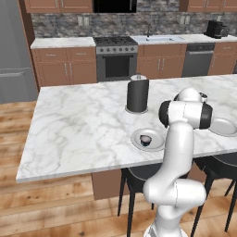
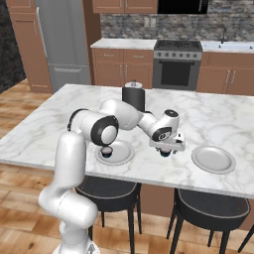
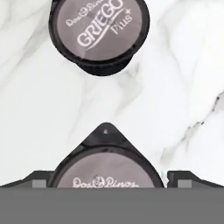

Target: Place two yogurt containers on each plate.

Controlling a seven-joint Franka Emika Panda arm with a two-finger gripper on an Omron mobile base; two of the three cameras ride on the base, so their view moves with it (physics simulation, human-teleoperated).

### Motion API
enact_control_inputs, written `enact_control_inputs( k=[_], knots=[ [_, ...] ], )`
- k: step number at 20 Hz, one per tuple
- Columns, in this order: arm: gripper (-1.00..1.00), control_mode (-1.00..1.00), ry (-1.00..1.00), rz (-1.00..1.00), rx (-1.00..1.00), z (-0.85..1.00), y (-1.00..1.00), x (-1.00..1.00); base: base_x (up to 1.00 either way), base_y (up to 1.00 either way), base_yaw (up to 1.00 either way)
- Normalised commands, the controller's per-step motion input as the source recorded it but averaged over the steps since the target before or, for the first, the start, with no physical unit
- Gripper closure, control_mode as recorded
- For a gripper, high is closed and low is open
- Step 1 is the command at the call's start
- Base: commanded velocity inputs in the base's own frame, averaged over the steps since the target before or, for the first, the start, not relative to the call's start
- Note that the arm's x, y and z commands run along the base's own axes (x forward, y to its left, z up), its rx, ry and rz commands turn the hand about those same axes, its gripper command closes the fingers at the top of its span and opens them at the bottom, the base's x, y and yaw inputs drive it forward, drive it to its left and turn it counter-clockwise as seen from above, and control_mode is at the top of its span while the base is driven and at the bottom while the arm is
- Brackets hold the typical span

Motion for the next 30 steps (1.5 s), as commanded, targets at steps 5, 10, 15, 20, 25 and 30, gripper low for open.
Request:
enact_control_inputs(
  k=[5,10,15,20,25,30],
  knots=[
    [1.00,-1.00,0.00,0.00,0.02,-0.09,0.00,0.00,0.00,0.00,0.00],
    [1.00,-1.00,0.00,0.00,0.04,0.00,0.00,-0.01,0.00,0.00,0.00],
    [1.00,-1.00,0.00,0.02,0.19,0.29,0.18,-0.40,0.00,0.00,0.00],
    [1.00,-1.00,-0.04,0.00,0.04,0.18,0.76,-0.53,0.00,0.00,0.00],
    [1.00,-1.00,-0.14,0.00,-0.01,0.03,0.95,-0.50,0.00,0.00,0.00],
    [1.00,-1.00,-0.08,0.00,-0.12,0.01,1.00,-0.10,0.00,0.00,0.00]
  ],
)
